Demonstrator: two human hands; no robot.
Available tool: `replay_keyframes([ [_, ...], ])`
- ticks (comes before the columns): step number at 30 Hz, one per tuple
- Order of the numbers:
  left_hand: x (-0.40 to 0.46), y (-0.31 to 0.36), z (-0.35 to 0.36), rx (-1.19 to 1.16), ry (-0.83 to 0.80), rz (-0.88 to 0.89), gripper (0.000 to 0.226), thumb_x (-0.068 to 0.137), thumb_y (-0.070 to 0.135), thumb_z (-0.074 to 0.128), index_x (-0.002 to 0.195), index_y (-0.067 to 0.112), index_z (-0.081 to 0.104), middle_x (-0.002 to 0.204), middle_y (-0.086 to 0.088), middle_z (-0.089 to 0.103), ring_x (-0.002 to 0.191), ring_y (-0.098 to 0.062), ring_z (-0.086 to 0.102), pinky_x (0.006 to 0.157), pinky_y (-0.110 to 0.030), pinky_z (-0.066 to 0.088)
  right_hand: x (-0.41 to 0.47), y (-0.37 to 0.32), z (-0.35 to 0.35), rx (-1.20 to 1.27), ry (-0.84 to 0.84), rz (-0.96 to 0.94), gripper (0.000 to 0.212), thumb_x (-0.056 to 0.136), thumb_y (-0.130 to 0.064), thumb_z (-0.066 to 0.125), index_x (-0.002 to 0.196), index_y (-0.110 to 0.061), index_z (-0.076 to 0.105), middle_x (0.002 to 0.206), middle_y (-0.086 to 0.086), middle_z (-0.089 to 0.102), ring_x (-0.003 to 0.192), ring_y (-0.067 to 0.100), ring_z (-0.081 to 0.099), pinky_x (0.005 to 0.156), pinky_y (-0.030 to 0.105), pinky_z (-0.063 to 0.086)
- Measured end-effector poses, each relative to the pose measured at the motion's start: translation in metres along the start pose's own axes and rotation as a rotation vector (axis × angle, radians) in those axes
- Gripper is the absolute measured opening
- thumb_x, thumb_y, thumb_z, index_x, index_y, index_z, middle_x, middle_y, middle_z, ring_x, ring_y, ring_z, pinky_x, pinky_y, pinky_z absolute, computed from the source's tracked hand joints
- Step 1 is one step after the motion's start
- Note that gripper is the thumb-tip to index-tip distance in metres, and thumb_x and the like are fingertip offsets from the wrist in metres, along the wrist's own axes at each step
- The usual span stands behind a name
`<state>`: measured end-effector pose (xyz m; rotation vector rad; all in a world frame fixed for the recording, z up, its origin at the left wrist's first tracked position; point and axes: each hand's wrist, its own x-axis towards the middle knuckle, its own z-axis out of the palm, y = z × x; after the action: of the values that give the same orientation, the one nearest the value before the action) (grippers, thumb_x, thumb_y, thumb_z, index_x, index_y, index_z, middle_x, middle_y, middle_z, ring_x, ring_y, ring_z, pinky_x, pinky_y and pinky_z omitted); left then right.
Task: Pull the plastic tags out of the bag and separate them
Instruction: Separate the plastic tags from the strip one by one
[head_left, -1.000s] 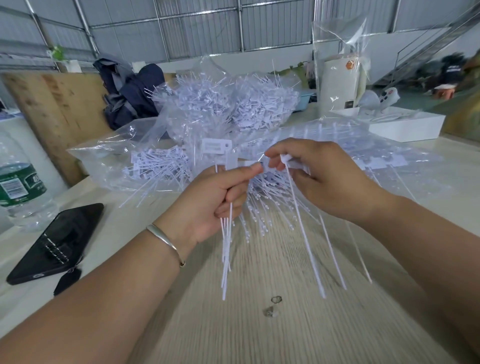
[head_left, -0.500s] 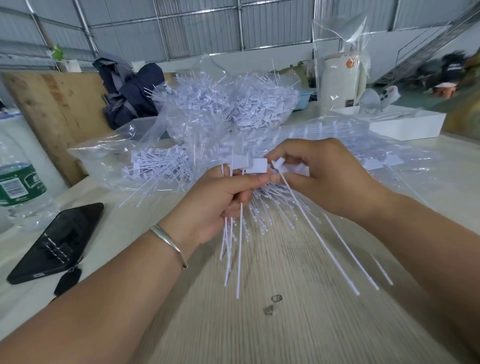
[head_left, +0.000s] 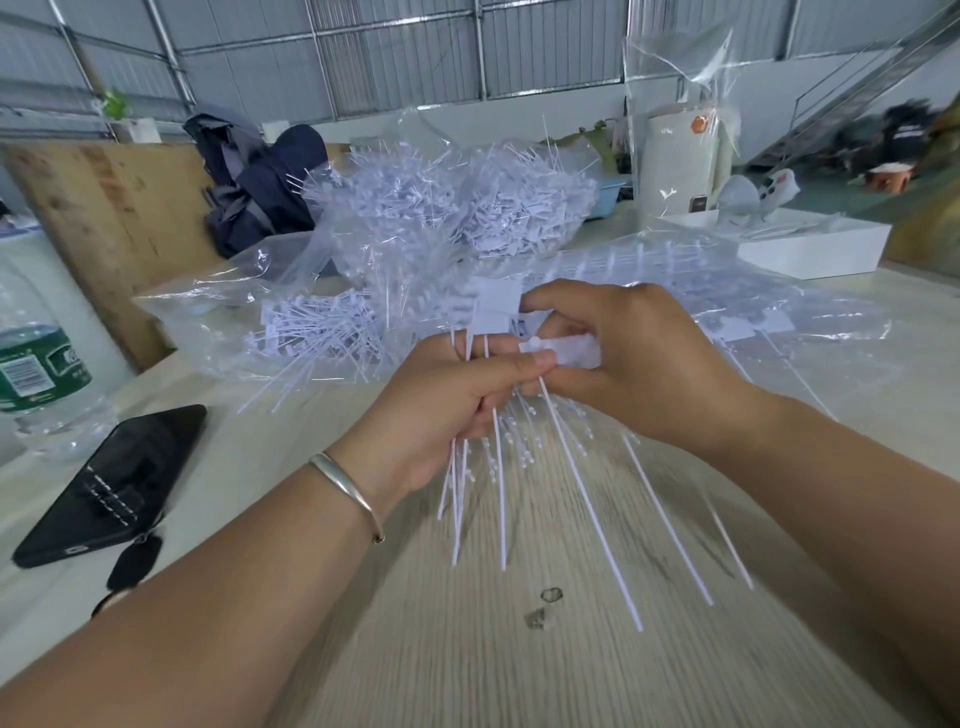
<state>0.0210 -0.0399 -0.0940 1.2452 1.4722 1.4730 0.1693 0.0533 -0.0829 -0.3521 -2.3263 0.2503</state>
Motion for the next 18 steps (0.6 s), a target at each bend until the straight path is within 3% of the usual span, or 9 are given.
replay_keyframes([
  [2, 0.001, 0.0, -0.002, -0.038, 0.039, -0.011, 0.011, 0.078, 0.015, 0.075, 0.07, 0.018, 0.069, 0.044, 0.007, 0.032, 0.038, -0.006, 0.024, 0.036, -0.015, 0.018, 0.001, 0.003, -0.007, 0.037, 0.009, 0.076, 0.036, 0.072, -0.033, 0.079, 0.105, -0.023, 0.069, 0.083, -0.007, 0.07, 0.076, 0.015, 0.064, 0.074, 0.039, 0.051],
  [5, 0.003, 0.002, -0.006, -0.1, 0.048, -0.028, 0.016, 0.081, 0.013, 0.072, 0.07, 0.019, 0.063, 0.047, 0.008, 0.031, 0.038, -0.006, 0.021, 0.034, -0.016, 0.016, 0.003, 0.012, -0.016, 0.104, 0.001, 0.17, 0.03, 0.074, -0.049, 0.07, 0.085, -0.022, 0.07, 0.075, 0.0, 0.069, 0.071, 0.02, 0.062, 0.067, 0.039, 0.051],
  [8, 0.006, 0.0, -0.009, -0.165, 0.036, -0.062, 0.02, 0.083, 0.012, 0.07, 0.069, 0.022, 0.06, 0.052, 0.007, 0.034, 0.037, -0.005, 0.02, 0.033, -0.015, 0.018, 0.004, 0.016, -0.018, 0.124, -0.011, 0.201, 0.027, 0.083, -0.044, 0.066, 0.075, -0.019, 0.064, 0.062, -0.002, 0.059, 0.056, 0.007, 0.049, 0.057, 0.029, 0.038],
  [10, 0.007, -0.001, -0.01, -0.175, 0.001, -0.066, 0.022, 0.082, 0.014, 0.071, 0.063, 0.023, 0.065, 0.055, 0.008, 0.035, 0.039, -0.004, 0.02, 0.033, -0.014, 0.019, 0.005, 0.012, -0.018, 0.146, -0.043, 0.183, 0.024, 0.085, -0.036, 0.066, 0.076, -0.015, 0.062, 0.059, -0.007, 0.052, 0.053, 0.003, 0.044, 0.05, 0.016, 0.03],
  [12, 0.006, 0.001, -0.01, -0.169, -0.026, -0.06, 0.018, 0.076, 0.019, 0.073, 0.06, 0.025, 0.068, 0.054, 0.01, 0.034, 0.04, -0.004, 0.019, 0.033, -0.014, 0.019, 0.005, 0.01, -0.018, 0.172, -0.068, 0.156, 0.021, 0.088, -0.032, 0.065, 0.079, -0.013, 0.061, 0.062, -0.006, 0.051, 0.054, 0.003, 0.043, 0.052, 0.014, 0.032],
  [16, 0.004, 0.003, -0.009, -0.136, 0.006, -0.039, 0.011, 0.067, 0.031, 0.077, 0.06, 0.026, 0.071, 0.067, 0.002, 0.023, 0.043, -0.005, 0.017, 0.034, -0.015, 0.019, 0.004, 0.007, -0.014, 0.229, -0.151, 0.132, 0.015, 0.095, -0.025, 0.056, 0.088, -0.012, 0.061, 0.069, -0.003, 0.052, 0.059, 0.005, 0.041, 0.056, 0.017, 0.032],
  [18, 0.004, 0.002, -0.006, -0.144, 0.041, -0.033, 0.009, 0.069, 0.03, 0.077, 0.064, 0.024, 0.072, 0.071, 0.001, 0.037, 0.043, -0.005, 0.02, 0.034, -0.014, 0.02, 0.004, 0.009, -0.013, 0.249, -0.172, 0.16, 0.015, 0.097, -0.02, 0.052, 0.09, -0.011, 0.061, 0.07, 0.0, 0.052, 0.063, 0.009, 0.042, 0.06, 0.024, 0.033],
])
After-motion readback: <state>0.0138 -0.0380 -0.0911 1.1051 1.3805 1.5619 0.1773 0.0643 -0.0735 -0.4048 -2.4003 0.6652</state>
